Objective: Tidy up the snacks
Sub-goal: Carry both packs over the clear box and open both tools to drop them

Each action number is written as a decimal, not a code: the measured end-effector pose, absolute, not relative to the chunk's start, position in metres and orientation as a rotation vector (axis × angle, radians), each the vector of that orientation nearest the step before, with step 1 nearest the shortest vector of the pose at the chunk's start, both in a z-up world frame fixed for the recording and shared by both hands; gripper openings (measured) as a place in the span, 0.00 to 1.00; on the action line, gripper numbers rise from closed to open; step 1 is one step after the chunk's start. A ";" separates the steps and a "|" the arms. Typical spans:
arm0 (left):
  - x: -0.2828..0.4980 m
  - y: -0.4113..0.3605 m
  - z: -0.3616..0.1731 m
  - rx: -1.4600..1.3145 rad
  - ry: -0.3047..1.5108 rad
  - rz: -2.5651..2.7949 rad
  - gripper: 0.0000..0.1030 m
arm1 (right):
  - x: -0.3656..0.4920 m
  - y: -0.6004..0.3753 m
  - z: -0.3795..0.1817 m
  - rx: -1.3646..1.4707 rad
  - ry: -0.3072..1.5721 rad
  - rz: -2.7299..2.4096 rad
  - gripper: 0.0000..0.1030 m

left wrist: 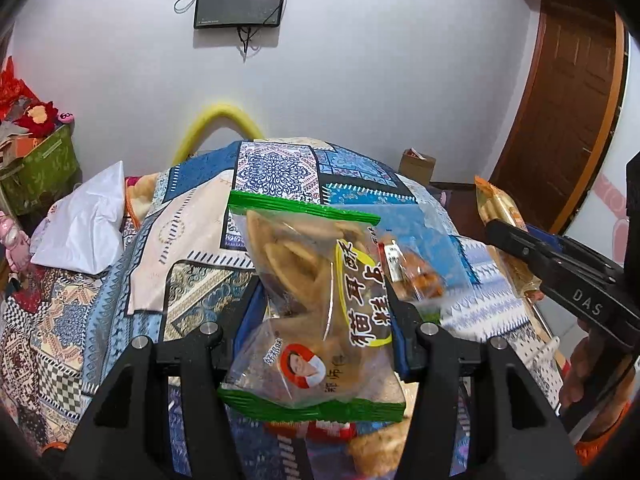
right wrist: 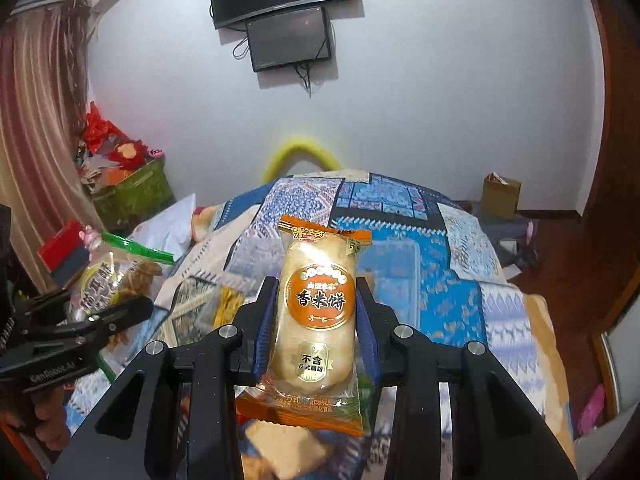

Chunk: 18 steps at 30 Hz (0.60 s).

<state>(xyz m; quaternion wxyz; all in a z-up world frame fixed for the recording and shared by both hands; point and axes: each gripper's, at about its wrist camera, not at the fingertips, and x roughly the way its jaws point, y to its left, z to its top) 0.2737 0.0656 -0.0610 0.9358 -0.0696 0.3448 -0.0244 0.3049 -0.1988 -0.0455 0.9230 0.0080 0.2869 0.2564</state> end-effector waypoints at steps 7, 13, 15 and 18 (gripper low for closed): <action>0.326 0.068 -0.085 -0.148 0.760 -0.021 0.52 | 0.335 -0.183 -0.052 -0.015 0.606 0.525 0.32; 0.361 0.068 -0.107 -0.158 0.802 0.013 0.52 | 0.361 -0.168 -0.067 -0.059 0.636 0.519 0.32; 0.372 0.067 -0.111 -0.166 0.804 0.020 0.52 | 0.370 -0.165 -0.074 -0.064 0.651 0.518 0.32; 0.387 0.065 -0.117 -0.169 0.807 0.022 0.52 | 0.382 -0.160 -0.085 -0.068 0.679 0.524 0.32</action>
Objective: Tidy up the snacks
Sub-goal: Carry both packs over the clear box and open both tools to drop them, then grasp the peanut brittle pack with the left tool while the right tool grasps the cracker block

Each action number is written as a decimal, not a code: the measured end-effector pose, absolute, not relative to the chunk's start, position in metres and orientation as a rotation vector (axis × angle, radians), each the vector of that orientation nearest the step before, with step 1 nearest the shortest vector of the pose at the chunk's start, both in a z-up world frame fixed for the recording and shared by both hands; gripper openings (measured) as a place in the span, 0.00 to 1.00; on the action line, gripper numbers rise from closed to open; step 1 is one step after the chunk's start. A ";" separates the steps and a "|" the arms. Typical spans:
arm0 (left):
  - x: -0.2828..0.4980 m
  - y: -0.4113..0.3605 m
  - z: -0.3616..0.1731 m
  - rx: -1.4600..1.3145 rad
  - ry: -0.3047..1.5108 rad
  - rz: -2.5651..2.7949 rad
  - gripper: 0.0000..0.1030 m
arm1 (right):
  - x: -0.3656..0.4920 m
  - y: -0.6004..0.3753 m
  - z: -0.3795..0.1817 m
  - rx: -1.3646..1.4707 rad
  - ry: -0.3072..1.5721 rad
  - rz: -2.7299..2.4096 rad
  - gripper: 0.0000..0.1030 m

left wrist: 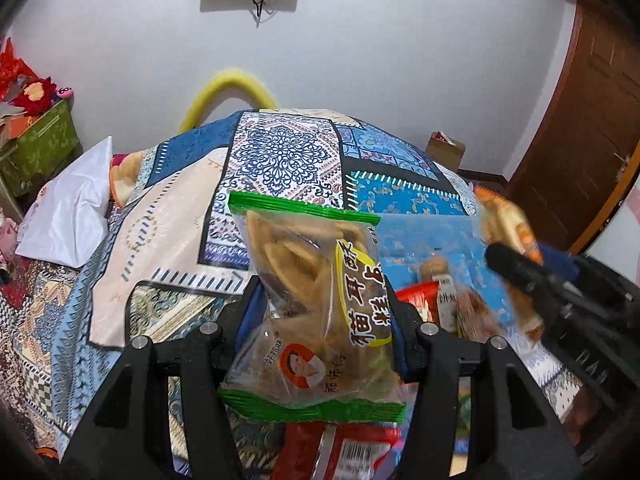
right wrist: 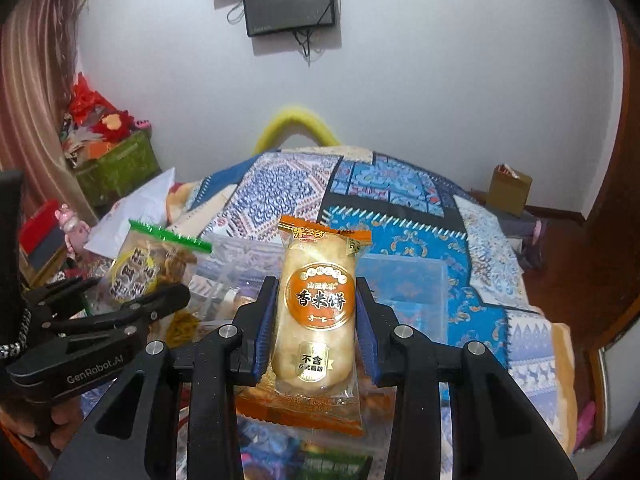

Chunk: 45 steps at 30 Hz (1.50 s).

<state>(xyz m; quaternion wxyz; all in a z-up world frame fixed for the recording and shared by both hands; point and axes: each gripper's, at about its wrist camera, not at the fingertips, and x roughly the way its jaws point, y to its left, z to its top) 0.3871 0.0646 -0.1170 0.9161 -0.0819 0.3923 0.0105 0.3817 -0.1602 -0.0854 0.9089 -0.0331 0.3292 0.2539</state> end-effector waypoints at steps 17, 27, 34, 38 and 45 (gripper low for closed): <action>0.441 0.062 -0.167 -0.170 0.904 0.065 0.52 | 0.416 -0.137 -0.126 -0.115 0.782 0.548 0.33; 0.426 0.063 -0.158 -0.173 0.901 0.037 0.63 | 0.413 -0.144 -0.124 -0.125 0.793 0.539 0.51; 0.397 0.060 -0.126 -0.136 0.833 0.032 0.67 | 0.395 -0.156 -0.107 -0.104 0.766 0.546 0.53; 0.371 0.058 -0.110 -0.106 0.807 0.024 0.67 | 0.378 -0.164 -0.093 -0.092 0.737 0.554 0.54; 0.323 0.058 -0.101 -0.092 0.808 0.008 0.70 | 0.338 -0.182 -0.083 -0.088 0.706 0.553 0.59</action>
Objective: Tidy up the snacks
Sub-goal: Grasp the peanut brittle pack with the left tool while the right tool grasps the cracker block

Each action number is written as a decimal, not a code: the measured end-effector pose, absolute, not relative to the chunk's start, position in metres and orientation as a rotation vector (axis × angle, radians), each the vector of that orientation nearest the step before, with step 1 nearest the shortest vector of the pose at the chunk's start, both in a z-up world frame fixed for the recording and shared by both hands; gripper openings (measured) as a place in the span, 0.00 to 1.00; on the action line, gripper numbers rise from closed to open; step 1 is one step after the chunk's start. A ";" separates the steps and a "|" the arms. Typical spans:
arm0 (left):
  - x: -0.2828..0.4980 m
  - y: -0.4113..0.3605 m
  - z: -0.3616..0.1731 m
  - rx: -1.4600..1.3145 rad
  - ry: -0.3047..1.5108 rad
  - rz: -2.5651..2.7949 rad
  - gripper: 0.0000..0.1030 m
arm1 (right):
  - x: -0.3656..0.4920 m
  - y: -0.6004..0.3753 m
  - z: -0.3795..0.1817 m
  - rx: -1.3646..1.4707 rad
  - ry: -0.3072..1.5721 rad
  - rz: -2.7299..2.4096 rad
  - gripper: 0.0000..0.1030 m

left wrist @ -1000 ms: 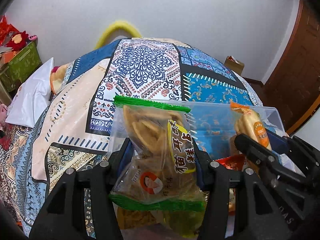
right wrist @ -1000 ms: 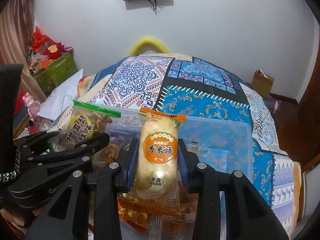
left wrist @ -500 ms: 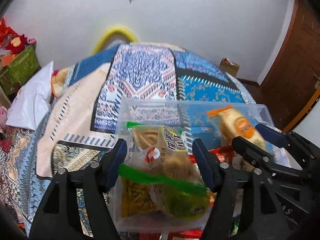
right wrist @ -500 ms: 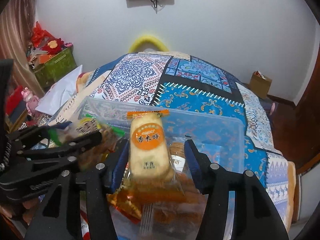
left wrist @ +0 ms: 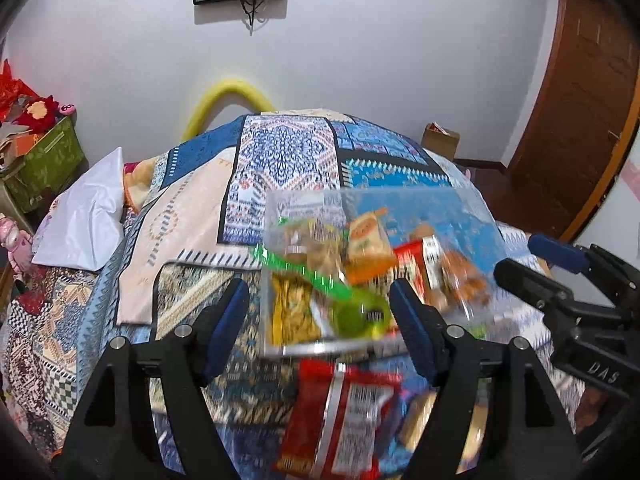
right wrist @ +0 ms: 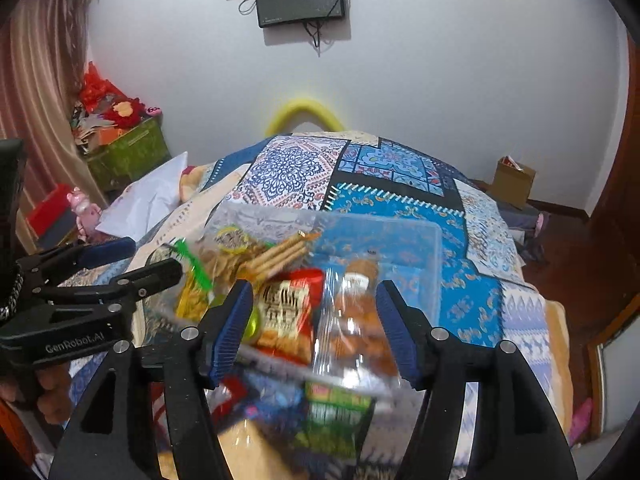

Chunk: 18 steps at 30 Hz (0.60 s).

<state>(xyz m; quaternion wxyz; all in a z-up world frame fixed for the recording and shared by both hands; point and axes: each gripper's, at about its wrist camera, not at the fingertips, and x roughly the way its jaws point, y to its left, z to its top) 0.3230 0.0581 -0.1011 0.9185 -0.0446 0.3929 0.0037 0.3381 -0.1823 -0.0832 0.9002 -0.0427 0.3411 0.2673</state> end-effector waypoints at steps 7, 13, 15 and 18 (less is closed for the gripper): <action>0.270 0.046 -0.121 -0.067 0.860 -0.040 0.70 | 0.299 -0.193 -0.101 -0.095 0.751 0.578 0.59; 0.233 0.027 -0.150 -0.105 0.946 -0.116 0.70 | 0.260 -0.210 -0.123 -0.130 0.793 0.567 0.59; 0.225 0.016 -0.158 -0.099 0.971 -0.127 0.70 | 0.249 -0.216 -0.129 -0.147 0.803 0.552 0.59; 0.217 0.003 -0.168 -0.097 0.994 -0.124 0.70 | 0.237 -0.229 -0.136 -0.145 0.817 0.536 0.59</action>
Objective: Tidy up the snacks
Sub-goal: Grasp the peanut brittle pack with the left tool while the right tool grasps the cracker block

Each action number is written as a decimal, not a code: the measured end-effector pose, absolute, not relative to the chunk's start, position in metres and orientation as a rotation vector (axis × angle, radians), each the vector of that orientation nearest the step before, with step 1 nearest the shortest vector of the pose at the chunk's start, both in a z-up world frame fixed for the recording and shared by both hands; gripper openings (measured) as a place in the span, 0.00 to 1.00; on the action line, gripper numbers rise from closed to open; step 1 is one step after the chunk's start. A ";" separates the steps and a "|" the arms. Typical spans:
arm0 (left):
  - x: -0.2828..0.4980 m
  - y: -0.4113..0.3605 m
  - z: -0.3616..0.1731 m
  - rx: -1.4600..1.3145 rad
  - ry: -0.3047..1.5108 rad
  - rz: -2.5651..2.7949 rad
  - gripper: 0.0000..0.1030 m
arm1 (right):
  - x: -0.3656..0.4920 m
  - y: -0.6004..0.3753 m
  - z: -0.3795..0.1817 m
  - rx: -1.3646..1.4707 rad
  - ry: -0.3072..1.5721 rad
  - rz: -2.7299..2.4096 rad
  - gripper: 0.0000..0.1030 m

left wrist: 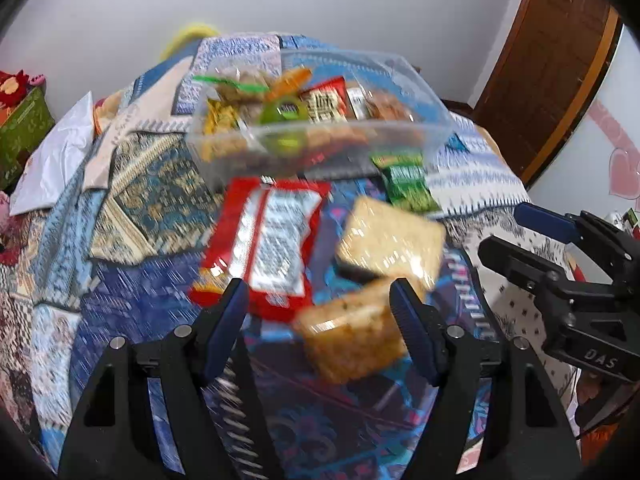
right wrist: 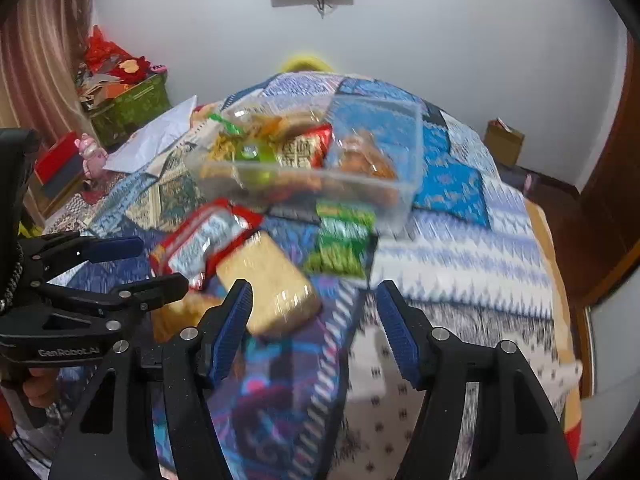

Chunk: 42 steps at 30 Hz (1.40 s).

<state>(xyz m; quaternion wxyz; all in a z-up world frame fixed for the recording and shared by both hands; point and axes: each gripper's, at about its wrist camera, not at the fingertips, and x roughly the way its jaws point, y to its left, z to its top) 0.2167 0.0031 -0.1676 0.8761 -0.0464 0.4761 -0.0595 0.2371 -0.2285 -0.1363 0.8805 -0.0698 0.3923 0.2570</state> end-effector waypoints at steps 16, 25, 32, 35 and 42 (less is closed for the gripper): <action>0.219 -0.018 -0.211 -0.209 1.090 -0.132 0.76 | 0.231 -0.253 -0.140 -0.065 0.843 0.537 0.59; 0.196 0.018 -0.184 -0.152 0.979 -0.067 0.75 | 0.238 -0.212 -0.157 -0.142 0.877 0.603 0.67; 0.191 0.057 -0.176 -0.193 0.958 -0.021 0.75 | 0.256 -0.177 -0.173 -0.202 0.931 0.640 0.71; 0.192 0.059 -0.178 -0.197 0.957 -0.023 0.75 | 0.262 -0.166 -0.181 -0.244 0.949 0.622 0.72; 0.194 0.054 -0.179 -0.190 0.954 -0.035 0.75 | 0.269 -0.151 -0.194 -0.331 0.965 0.603 0.69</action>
